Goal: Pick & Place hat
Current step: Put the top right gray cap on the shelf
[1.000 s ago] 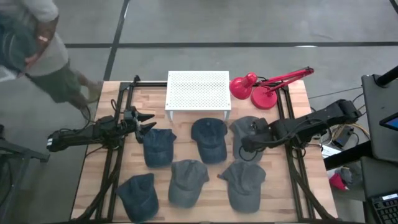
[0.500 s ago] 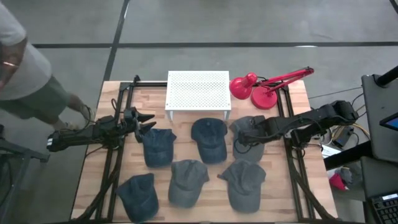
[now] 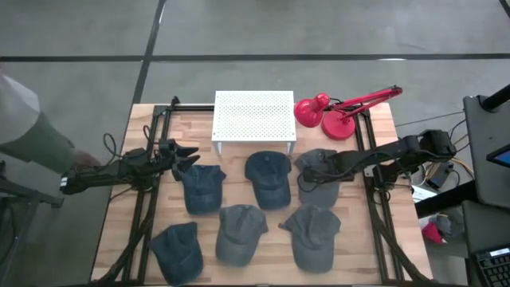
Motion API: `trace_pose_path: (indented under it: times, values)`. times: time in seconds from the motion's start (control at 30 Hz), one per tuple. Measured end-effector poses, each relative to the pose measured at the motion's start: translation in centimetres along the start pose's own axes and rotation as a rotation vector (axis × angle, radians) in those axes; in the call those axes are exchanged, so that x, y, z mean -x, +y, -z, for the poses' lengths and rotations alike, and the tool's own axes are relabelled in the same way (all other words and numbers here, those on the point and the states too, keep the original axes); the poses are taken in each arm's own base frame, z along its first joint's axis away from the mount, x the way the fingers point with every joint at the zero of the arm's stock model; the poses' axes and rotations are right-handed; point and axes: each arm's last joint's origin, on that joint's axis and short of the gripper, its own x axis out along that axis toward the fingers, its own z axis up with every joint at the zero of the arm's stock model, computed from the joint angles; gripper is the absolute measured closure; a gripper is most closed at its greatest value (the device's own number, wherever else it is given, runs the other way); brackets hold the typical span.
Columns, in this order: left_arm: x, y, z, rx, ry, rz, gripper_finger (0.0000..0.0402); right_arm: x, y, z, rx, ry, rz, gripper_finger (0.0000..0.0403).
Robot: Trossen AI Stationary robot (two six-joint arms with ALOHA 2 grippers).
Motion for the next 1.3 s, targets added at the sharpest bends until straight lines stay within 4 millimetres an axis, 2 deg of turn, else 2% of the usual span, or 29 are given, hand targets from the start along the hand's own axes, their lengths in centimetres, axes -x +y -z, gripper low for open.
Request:
trace_pose_path:
  times: [0.17, 0.3, 0.77, 1.0, 1.17, 1.3]
  values:
    - [0.0, 0.0, 0.0, 0.003, 0.000, 0.000, 0.0179, -1.5, -1.1, 0.4, -0.004, 0.022, 0.043, 0.0115]
    - [0.0, 0.0, 0.0, 0.003, 0.000, -0.001, 0.0179, -2.1, -1.4, 0.5, 0.001, 0.036, 0.069, 0.0149]
    - [0.0, 0.0, 0.0, 0.003, 0.000, -0.001, 0.0179, -0.7, -0.5, 0.3, 0.138, 0.044, 0.011, 0.0379]
    - [0.0, 0.0, 0.0, 0.002, 0.000, -0.001, 0.0179, 2.7, 0.3, -0.5, 0.211, 0.042, -0.042, 0.0392]
    - [0.0, 0.0, 0.0, 0.002, 0.000, -0.001, 0.0179, 6.4, 0.6, -1.4, 0.279, 0.039, -0.107, 0.0393]
    - [0.0, 0.0, 0.0, 0.002, 0.000, -0.001, 0.0179, 9.9, 1.3, -2.1, 0.400, 0.040, -0.249, 0.0393]
